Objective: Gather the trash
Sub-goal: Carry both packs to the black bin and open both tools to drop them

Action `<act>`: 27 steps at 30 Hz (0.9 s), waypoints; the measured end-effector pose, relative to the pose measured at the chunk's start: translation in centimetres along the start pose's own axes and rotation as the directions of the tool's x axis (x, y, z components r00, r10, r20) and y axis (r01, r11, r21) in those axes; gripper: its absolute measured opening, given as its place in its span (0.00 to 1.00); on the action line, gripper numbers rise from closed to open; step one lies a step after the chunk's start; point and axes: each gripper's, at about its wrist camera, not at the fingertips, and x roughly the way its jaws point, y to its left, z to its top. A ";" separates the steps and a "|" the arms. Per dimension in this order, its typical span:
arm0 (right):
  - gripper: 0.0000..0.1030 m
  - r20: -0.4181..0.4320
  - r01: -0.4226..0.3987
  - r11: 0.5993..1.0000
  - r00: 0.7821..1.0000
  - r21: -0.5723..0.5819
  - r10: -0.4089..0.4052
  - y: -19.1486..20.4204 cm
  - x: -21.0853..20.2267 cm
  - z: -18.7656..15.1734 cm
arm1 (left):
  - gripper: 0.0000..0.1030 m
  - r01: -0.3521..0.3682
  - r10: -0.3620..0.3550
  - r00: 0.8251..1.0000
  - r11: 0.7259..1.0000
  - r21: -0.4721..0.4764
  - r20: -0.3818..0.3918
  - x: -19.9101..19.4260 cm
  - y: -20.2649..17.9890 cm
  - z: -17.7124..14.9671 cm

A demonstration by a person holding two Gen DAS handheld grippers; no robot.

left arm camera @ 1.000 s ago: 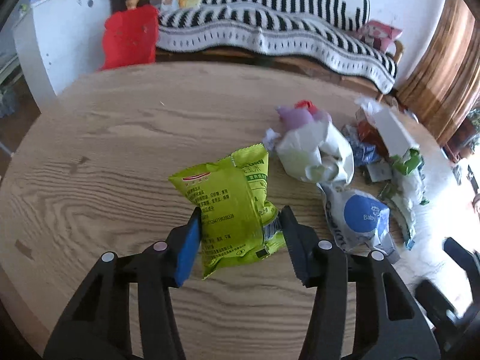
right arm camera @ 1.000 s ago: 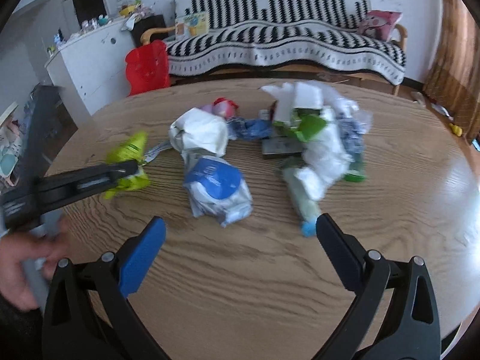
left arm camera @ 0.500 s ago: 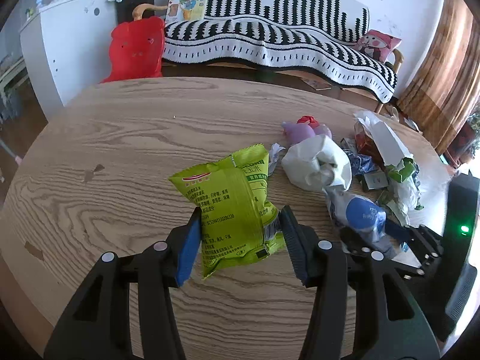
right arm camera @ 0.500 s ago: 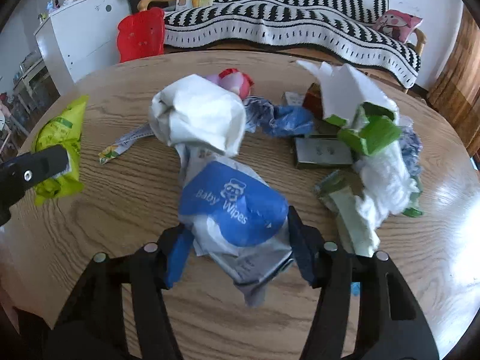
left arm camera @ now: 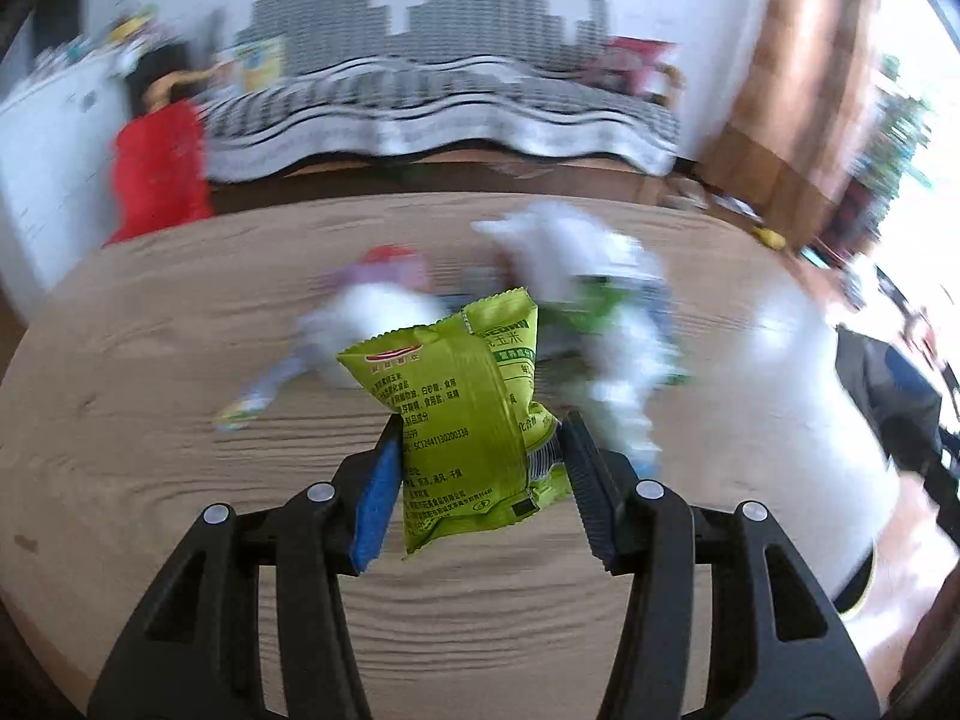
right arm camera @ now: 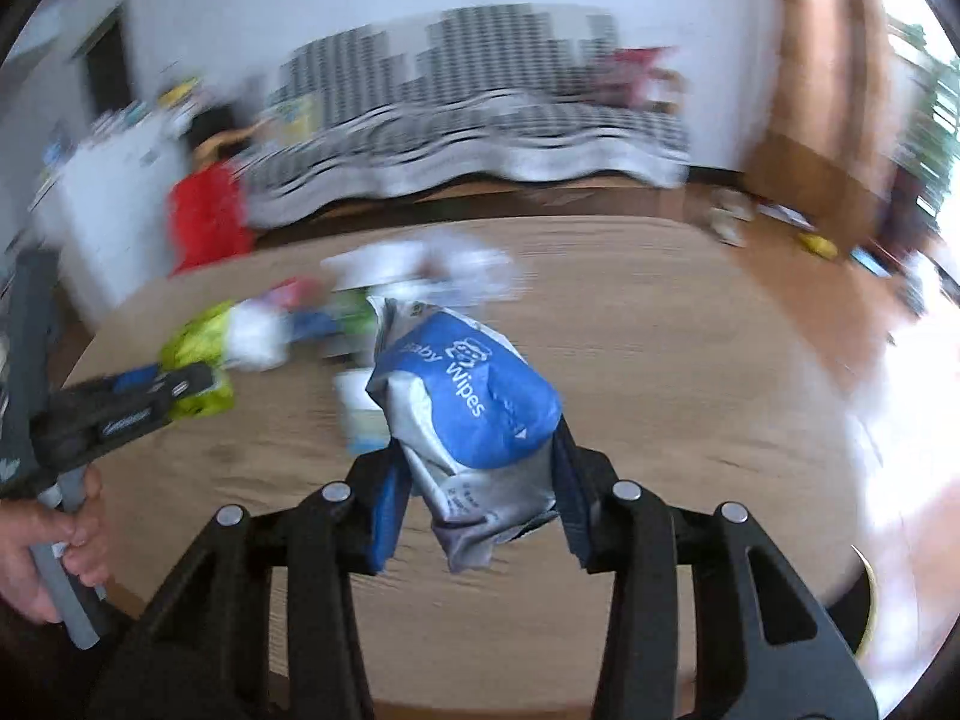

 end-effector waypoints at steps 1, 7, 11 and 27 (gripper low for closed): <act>0.41 0.008 0.043 0.998 0.999 0.038 -0.044 -2.8 -1.0 -0.4 | 0.50 0.033 -0.033 0.999 0.999 0.037 0.005 -0.1 -2.6 -0.1; 0.41 -0.007 0.301 0.916 0.951 0.266 -0.311 -19.4 -6.8 -5.3 | 0.50 0.258 -0.261 0.965 0.931 0.258 -0.024 -0.3 -18.9 -2.7; 0.41 -0.091 0.410 0.833 0.909 0.373 -0.406 -28.0 -9.0 -10.3 | 0.50 0.389 -0.381 0.919 0.840 0.377 -0.100 -0.6 -28.8 -6.2; 0.41 -0.318 0.448 0.687 0.893 0.572 -0.318 -39.2 -8.5 -19.2 | 0.50 0.603 -0.431 0.796 0.634 0.484 -0.425 11.2 -48.4 -15.9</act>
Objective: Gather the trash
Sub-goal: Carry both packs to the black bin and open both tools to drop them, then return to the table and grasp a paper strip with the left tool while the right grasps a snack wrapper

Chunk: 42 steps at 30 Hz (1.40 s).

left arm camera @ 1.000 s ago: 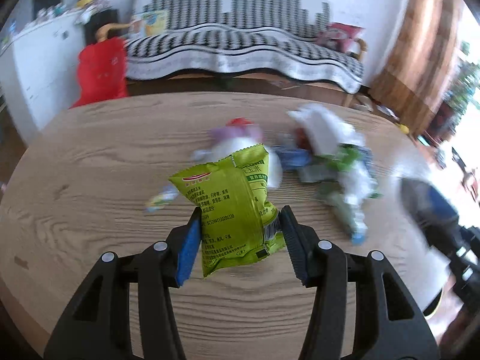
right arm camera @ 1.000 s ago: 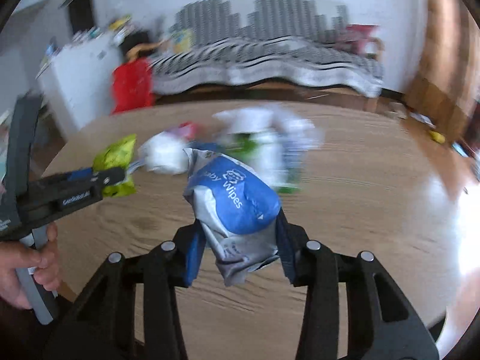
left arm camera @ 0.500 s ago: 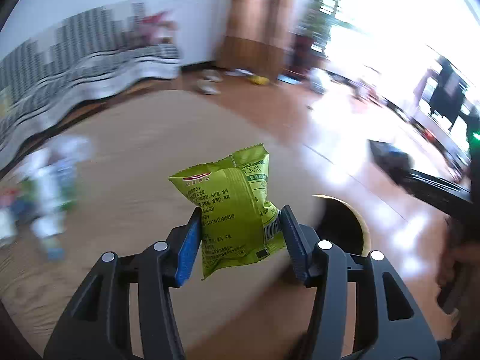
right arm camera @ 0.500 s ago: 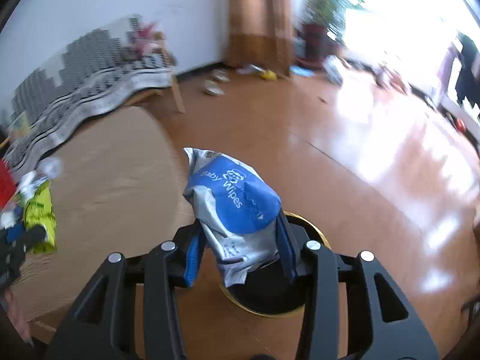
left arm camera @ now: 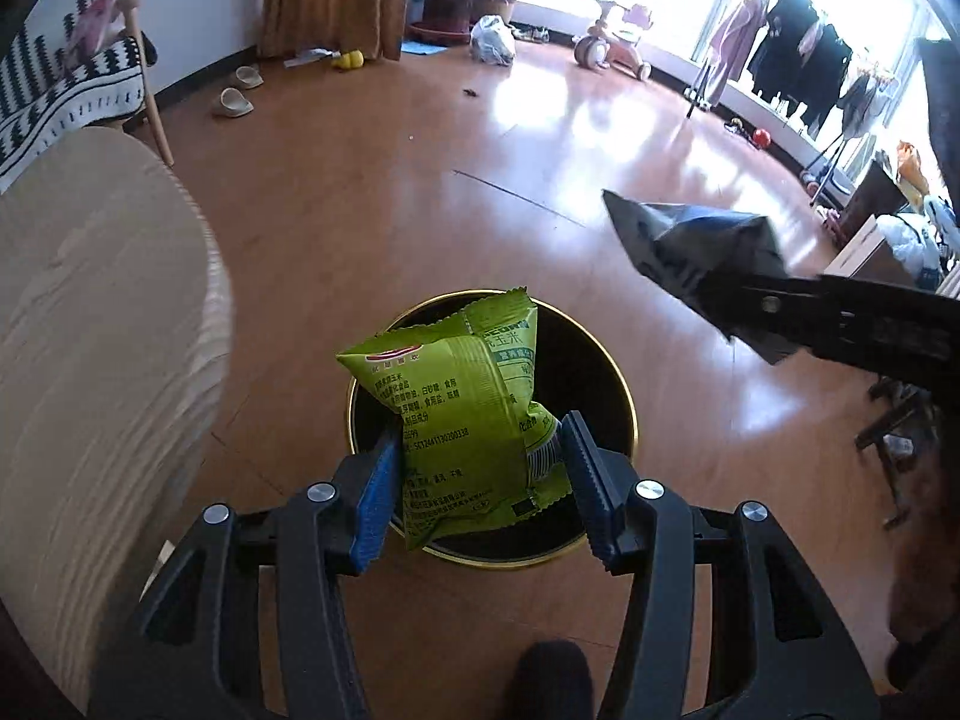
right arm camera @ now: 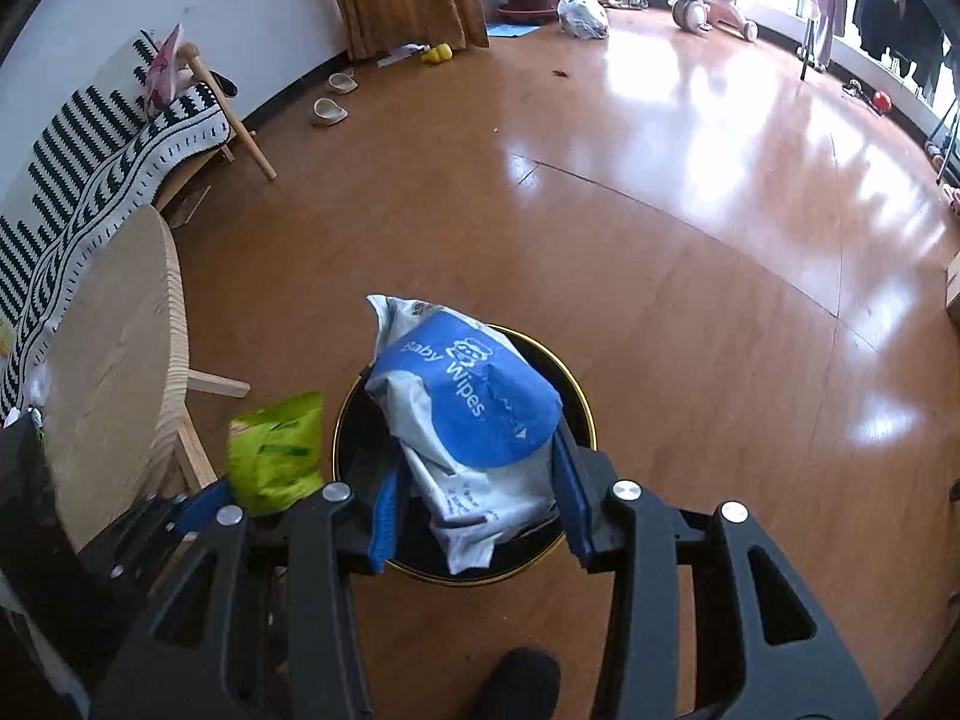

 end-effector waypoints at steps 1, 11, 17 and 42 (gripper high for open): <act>0.41 -0.002 -0.001 1.000 1.000 0.001 0.001 0.3 0.0 -0.1 | 0.50 0.002 -0.002 1.000 1.000 -0.003 -0.004 0.5 0.5 0.2; 0.42 -0.001 -0.005 1.000 1.000 0.030 0.005 -0.5 0.3 0.2 | 0.74 0.037 -0.037 0.999 0.999 -0.001 0.023 0.1 -1.4 0.8; 0.42 -0.025 -0.019 0.999 0.999 0.040 0.020 -0.1 0.8 0.0 | 0.80 0.052 -0.051 0.997 0.998 -0.022 0.055 -3.0 -1.2 1.1; 0.82 0.019 -0.294 0.896 0.948 -0.334 0.318 28.0 -4.5 -3.1 | 0.89 -0.248 0.339 0.921 0.890 -0.383 0.191 -27.9 23.6 -8.9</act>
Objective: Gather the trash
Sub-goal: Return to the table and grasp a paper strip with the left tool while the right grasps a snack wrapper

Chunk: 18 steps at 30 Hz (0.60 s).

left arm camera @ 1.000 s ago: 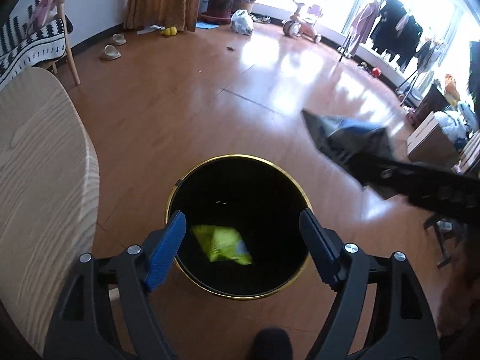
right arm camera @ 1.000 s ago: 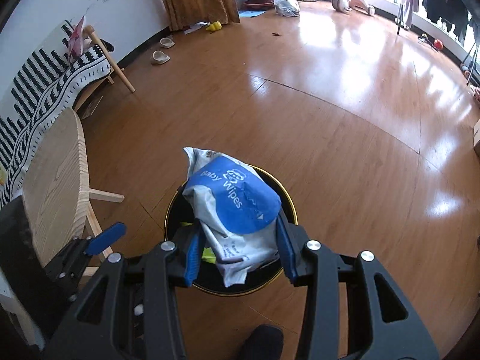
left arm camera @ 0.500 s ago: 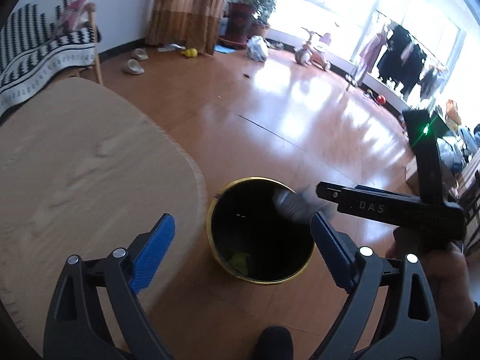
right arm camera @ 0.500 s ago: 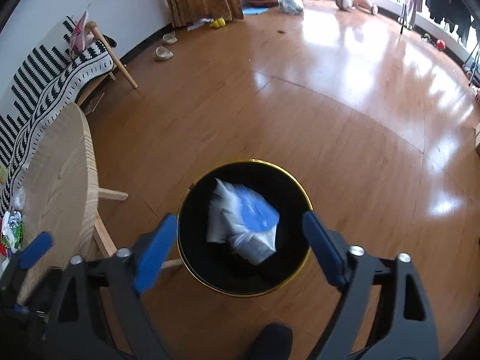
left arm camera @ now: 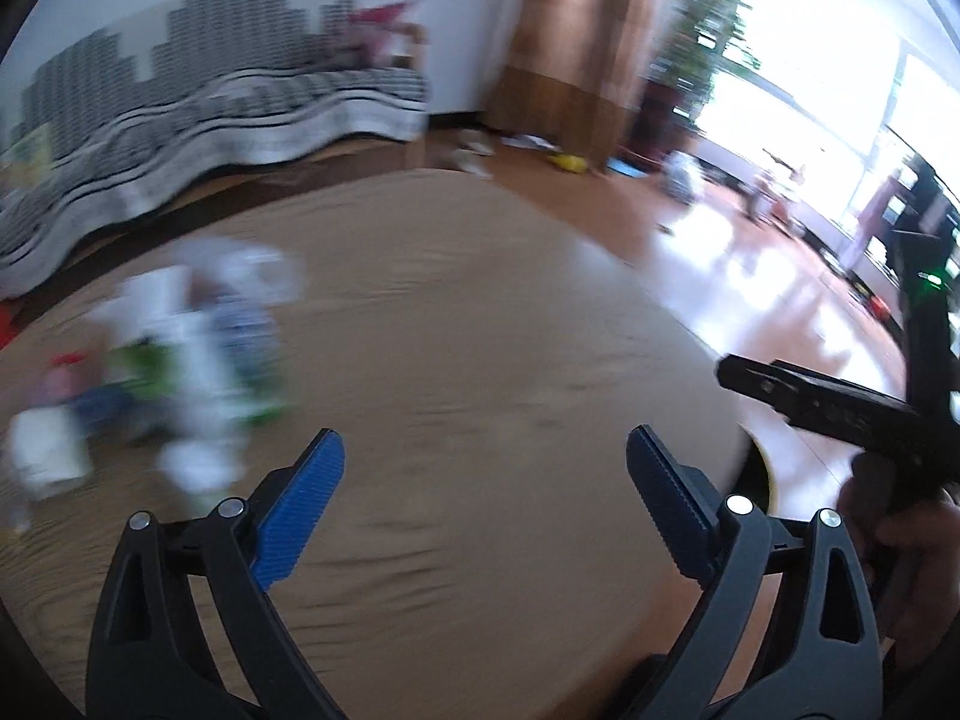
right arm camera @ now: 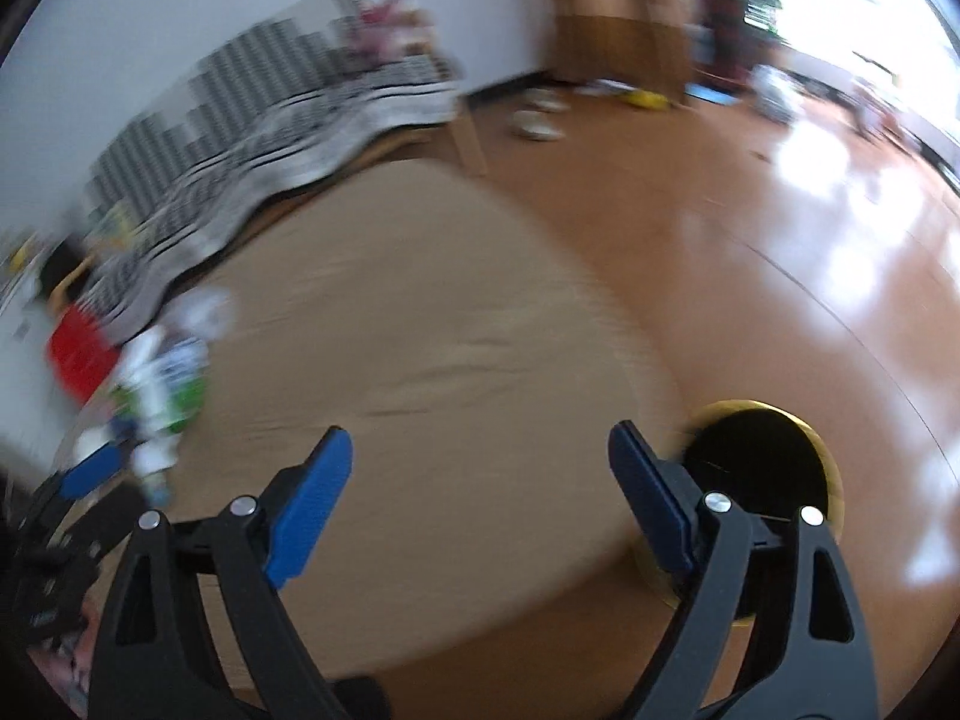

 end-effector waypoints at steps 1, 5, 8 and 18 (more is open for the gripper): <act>0.82 -0.010 -0.042 0.998 0.999 -0.040 0.042 2.7 0.6 0.1 | 0.89 -0.030 0.030 0.999 0.999 -0.024 0.010 -0.9 2.3 -0.2; 0.82 -0.061 -0.169 0.972 0.985 -0.164 0.161 12.0 3.0 -0.3 | 0.90 -0.171 0.174 0.984 0.981 -0.094 0.027 -3.7 11.7 -1.7; 0.82 -0.114 -0.239 0.936 0.970 -0.256 0.217 18.2 4.8 -1.7 | 0.89 -0.303 0.305 0.952 0.941 -0.153 -0.011 -5.2 20.1 -3.7; 0.81 -0.235 -0.275 0.864 0.953 -0.422 0.189 28.7 10.8 -5.7 | 0.89 -0.408 0.386 0.912 0.888 -0.214 -0.137 -4.2 33.3 -8.6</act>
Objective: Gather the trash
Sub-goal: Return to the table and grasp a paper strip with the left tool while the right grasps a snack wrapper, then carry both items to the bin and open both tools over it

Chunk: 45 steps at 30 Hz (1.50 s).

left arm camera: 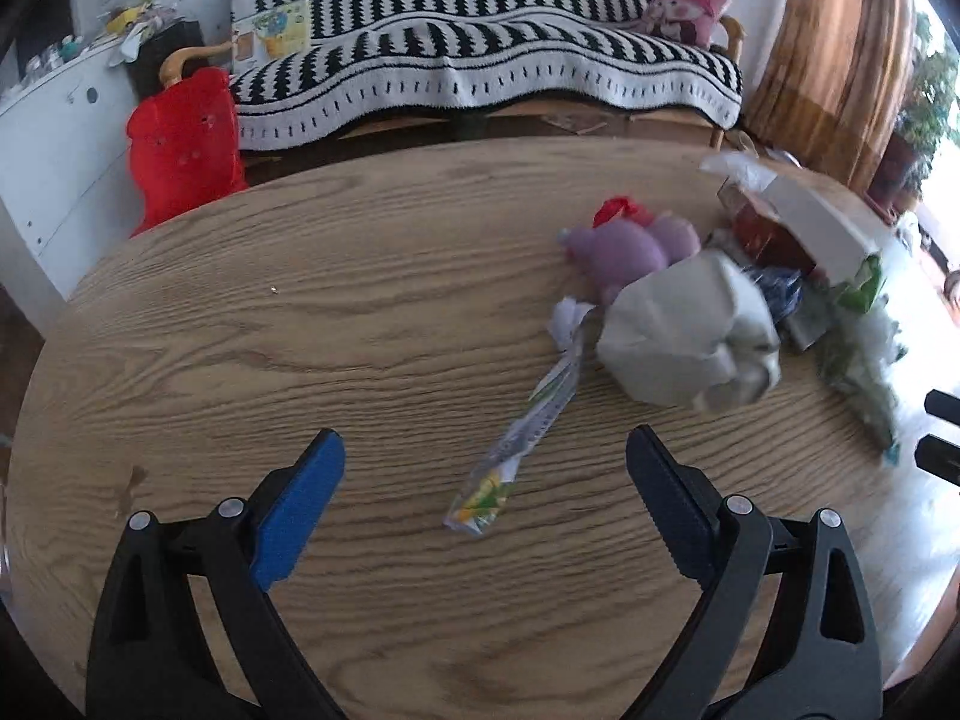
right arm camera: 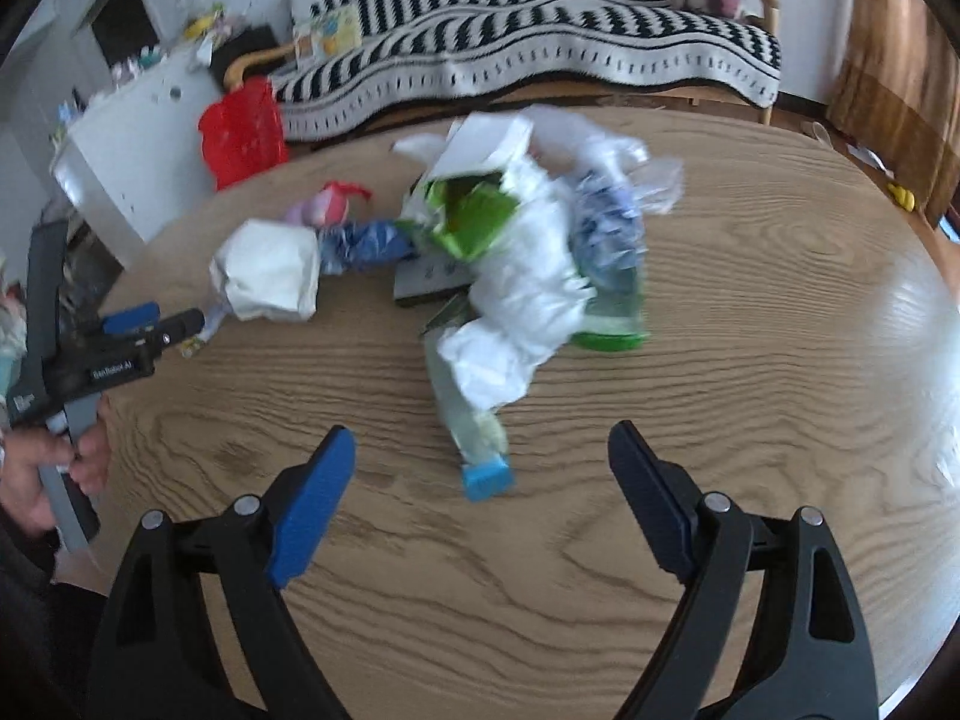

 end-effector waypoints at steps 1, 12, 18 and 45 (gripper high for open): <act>0.79 -0.013 0.010 1.000 1.000 -0.012 -0.010 0.3 0.7 0.0 | 0.89 0.007 -0.007 1.000 1.000 0.012 -0.007 0.5 0.1 0.1; 0.22 -0.042 0.059 0.995 0.997 -0.083 -0.063 1.9 3.6 0.9 | 0.21 0.011 -0.009 1.000 0.996 0.091 -0.027 1.7 -2.5 -0.5; 0.16 -0.014 -0.030 0.996 0.999 -0.081 0.029 3.0 1.6 1.2 | 0.07 0.005 -0.003 0.999 0.999 0.039 -0.048 -0.2 -2.4 -0.4; 0.16 0.134 0.312 0.832 0.902 0.459 -0.411 -27.9 -22.5 -12.9 | 0.07 0.413 -0.456 0.889 0.841 0.350 0.047 -10.7 -40.5 -2.4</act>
